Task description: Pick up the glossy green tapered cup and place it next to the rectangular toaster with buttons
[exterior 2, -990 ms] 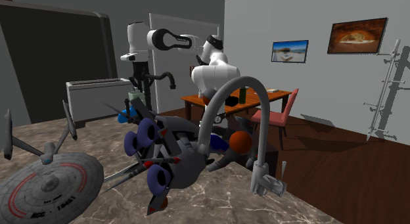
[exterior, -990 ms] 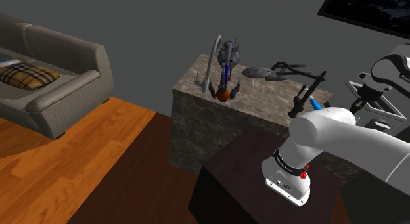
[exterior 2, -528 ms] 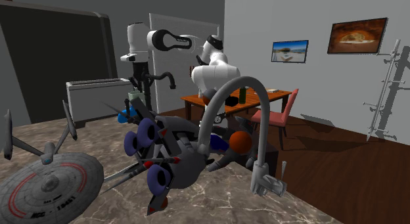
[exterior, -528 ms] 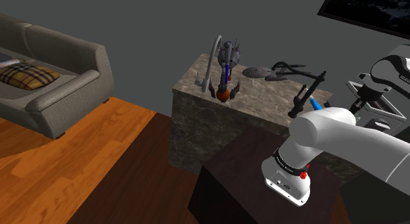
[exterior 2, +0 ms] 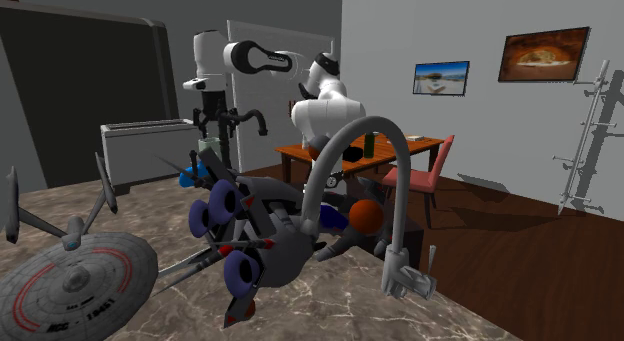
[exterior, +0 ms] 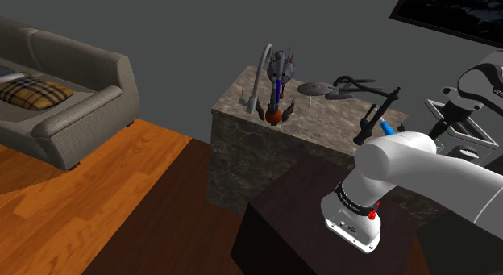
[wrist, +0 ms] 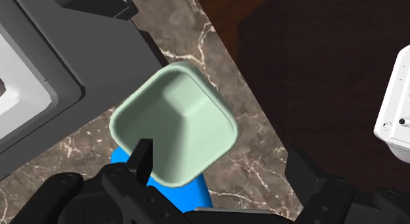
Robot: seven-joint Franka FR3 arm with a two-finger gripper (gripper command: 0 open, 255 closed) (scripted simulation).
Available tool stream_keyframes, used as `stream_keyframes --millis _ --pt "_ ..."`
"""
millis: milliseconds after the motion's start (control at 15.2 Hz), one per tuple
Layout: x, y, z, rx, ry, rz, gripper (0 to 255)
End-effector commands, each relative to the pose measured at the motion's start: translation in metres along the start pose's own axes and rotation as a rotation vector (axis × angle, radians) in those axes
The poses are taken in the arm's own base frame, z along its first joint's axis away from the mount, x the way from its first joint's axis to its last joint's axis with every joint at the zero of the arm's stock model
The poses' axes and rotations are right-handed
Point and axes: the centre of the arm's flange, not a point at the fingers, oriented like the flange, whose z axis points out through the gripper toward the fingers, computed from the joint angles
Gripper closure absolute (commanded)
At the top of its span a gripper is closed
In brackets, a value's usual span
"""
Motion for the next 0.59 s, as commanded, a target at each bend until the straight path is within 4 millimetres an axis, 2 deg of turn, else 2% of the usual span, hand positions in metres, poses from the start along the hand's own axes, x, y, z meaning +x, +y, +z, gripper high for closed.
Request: stream_keyframes --millis 0,66,528 --pt "0.0 0.001 -0.026 0.0 0.001 0.0 0" --pt "0.0 0.001 -0.036 0.0 0.001 0.0 0" --pt "0.0 0.001 -0.036 0.0 0.001 0.0 0"
